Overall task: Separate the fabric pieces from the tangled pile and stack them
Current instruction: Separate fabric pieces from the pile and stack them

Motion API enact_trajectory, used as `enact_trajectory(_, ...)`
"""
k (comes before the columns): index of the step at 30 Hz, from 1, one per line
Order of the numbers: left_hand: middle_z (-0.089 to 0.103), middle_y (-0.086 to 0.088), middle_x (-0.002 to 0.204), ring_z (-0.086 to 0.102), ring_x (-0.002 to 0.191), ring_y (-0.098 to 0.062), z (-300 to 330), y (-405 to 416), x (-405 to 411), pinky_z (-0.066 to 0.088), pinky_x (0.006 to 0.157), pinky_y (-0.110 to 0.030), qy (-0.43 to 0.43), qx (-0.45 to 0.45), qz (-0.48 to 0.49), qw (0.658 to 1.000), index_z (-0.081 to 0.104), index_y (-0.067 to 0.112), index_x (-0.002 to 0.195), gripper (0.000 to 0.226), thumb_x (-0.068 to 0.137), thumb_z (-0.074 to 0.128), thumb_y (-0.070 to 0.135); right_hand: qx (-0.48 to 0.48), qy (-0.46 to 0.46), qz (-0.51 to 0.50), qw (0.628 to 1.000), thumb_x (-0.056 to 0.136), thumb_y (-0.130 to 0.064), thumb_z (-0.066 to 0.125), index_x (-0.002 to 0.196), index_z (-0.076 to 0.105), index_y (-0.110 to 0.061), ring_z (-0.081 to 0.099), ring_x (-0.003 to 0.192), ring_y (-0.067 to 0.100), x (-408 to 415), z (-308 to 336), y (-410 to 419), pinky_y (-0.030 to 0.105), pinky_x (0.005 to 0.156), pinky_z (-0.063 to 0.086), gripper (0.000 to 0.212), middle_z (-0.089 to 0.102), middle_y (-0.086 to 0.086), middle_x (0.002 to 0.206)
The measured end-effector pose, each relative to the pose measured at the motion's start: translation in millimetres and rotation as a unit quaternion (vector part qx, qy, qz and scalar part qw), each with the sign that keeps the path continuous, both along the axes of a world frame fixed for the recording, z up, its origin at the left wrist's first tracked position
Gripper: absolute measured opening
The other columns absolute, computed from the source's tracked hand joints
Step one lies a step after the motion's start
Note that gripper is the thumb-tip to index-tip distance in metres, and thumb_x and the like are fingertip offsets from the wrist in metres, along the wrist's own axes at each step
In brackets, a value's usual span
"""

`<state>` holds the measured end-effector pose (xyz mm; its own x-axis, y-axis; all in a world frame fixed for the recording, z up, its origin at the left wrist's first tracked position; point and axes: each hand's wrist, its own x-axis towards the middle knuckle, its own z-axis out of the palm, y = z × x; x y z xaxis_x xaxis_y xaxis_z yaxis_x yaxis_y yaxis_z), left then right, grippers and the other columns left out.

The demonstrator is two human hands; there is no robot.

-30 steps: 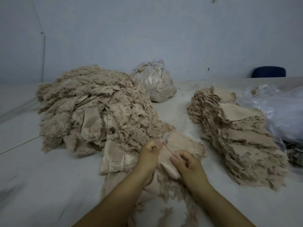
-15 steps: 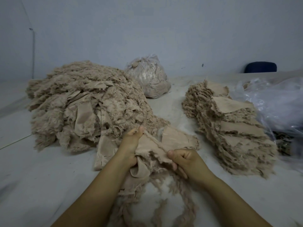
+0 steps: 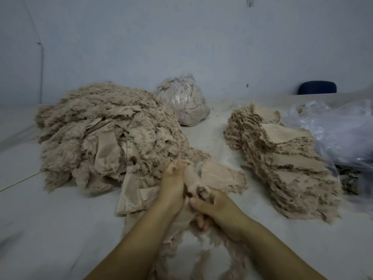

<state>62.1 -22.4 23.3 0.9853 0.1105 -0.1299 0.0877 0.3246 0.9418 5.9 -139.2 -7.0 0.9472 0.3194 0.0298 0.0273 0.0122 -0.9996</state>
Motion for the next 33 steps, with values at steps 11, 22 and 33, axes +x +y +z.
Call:
enact_trajectory(11, 0.066, -0.015, 0.103, 0.070, 0.069, -0.017, 7.0, 35.6, 25.4, 0.058, 0.069, -0.028, 0.060, -0.157, 0.033, 0.985, 0.059, -0.001, 0.095, 0.023, 0.100, 0.041, 0.013, -0.130, 0.005, 0.029, 0.991, 0.088, -0.010, 0.066, 0.086, 0.064, 0.014, 0.065, 0.050, 0.014, -15.1, -8.9, 3.8, 0.028, 0.058, 0.057, 0.024, 0.066, 0.003, 0.054)
enact_trajectory(22, 0.069, -0.015, 0.096, 0.066, 0.091, -0.027, 2.4, 28.2, 17.4, 0.052, 0.088, -0.041, 0.011, 0.088, -0.055, 0.995, 0.065, 0.006, 0.099, 0.022, 0.096, 0.053, 0.024, -0.145, -0.086, -0.203, 0.964, 0.059, -0.065, 0.070, 0.109, 0.057, -0.042, 0.061, 0.081, -0.005, -0.6, 10.4, -19.3, 0.010, 0.063, 0.047, 0.056, 0.063, -0.014, 0.099)
enact_trajectory(33, 0.030, 0.006, 0.053, 0.027, 0.051, -0.009, 3.2, 22.4, 7.0, 0.022, 0.046, -0.020, -0.166, 0.253, -0.054, 0.952, 0.040, 0.022, 0.053, 0.045, 0.097, 0.051, 0.022, -0.136, -0.130, -0.230, 0.955, 0.093, -0.016, 0.060, 0.062, 0.059, -0.008, 0.039, 0.035, 0.001, 16.4, 14.5, -32.4, 0.008, 0.042, 0.030, 0.032, 0.049, -0.009, 0.041)
